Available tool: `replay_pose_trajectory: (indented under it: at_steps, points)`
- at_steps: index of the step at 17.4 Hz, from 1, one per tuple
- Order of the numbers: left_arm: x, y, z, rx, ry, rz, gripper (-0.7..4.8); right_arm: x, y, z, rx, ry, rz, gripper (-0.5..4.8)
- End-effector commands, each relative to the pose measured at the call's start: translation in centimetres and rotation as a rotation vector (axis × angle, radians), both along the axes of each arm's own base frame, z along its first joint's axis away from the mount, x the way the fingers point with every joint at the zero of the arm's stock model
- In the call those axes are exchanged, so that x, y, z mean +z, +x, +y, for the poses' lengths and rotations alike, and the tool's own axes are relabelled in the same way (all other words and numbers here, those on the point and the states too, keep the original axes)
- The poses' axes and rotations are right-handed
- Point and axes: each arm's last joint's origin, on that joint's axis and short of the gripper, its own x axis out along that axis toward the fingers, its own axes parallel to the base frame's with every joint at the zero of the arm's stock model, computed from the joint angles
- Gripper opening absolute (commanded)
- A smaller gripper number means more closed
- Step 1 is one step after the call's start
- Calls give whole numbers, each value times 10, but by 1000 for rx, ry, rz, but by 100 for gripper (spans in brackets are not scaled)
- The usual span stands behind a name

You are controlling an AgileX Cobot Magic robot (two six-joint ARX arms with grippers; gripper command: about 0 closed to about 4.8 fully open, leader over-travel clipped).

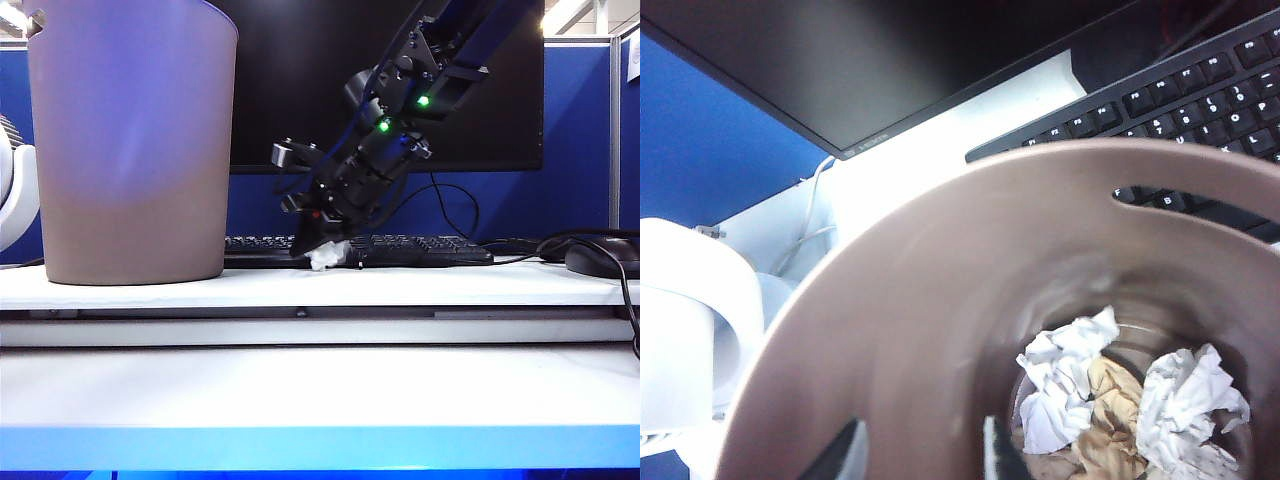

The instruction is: Pick up all paper balls from the table and place them in the pink trash can.

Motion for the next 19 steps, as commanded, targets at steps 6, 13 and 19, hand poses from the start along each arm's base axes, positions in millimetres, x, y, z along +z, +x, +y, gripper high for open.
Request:
replay_pose_trajectory:
  at_steps: [6, 13, 19]
  points:
    - [88, -99, 28, -177, -283, -290, -18, 164, -15, -10, -44, 55, -254, -2]
    - [135, -231, 75, -235, -391, -533, -6, 248, -73, 18, 301, 354, -222, -2]
    - [130, -332, 112, -247, -416, -594, -6, 246, -119, 86, 320, 327, -286, 466]
